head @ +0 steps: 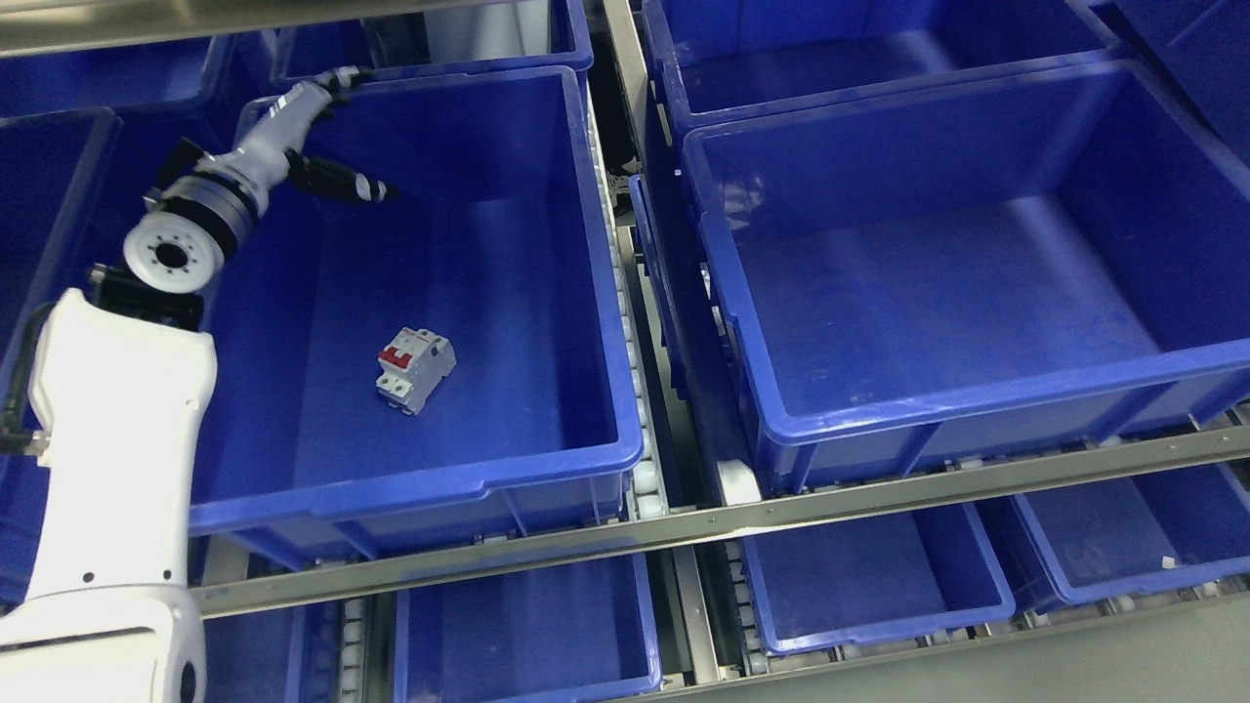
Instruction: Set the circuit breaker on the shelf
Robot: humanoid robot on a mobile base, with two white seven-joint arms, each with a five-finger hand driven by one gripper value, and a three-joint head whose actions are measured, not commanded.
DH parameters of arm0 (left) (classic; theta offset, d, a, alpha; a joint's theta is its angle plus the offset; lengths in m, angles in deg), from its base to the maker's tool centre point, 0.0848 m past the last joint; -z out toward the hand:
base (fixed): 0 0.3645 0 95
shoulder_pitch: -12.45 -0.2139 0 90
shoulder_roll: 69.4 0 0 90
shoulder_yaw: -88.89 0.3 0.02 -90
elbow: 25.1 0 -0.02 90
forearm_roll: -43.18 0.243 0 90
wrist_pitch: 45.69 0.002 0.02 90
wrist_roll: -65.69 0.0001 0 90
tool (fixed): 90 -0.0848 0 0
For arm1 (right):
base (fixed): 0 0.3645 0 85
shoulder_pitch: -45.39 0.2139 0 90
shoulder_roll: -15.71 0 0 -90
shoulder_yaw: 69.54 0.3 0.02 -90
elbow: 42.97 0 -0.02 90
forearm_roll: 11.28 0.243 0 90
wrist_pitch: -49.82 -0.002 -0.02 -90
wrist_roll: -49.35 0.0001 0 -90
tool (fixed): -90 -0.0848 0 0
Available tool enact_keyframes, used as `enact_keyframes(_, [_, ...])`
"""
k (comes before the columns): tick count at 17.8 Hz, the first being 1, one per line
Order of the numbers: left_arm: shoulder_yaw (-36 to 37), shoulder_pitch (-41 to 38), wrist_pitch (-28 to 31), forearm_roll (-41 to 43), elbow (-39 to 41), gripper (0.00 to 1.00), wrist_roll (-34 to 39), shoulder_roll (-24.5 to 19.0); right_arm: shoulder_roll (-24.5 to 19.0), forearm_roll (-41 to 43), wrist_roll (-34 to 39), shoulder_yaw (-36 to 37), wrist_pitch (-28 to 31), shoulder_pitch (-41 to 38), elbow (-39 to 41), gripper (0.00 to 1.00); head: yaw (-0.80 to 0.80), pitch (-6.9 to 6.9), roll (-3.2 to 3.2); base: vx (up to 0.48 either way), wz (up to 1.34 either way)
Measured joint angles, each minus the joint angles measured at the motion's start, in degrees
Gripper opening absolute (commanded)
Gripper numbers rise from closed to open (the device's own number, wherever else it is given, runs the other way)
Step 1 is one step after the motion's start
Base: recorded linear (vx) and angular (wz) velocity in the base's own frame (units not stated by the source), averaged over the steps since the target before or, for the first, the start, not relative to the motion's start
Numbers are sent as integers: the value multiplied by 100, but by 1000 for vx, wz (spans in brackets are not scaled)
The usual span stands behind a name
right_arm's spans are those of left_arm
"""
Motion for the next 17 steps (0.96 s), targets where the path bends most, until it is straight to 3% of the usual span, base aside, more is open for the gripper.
enact_keyframes(7, [-1133, -335, -45, -1107, 903, 100, 1316, 583, 0, 0, 0, 0, -1, -3, -1, 100, 0, 0, 0, -263, -9])
enact_keyframes(13, [-1149, -1775, -6, -1474, 2259, 100, 1529, 857, 0, 0, 0, 0, 1, -5, -1, 100, 0, 0, 0, -328, -113])
enact_keyframes(17, [-1144, -2250, -4, -1589, 2863, 100, 1550, 961, 0, 0, 0, 0, 1, -5, -1, 100, 0, 0, 0, -185, 0])
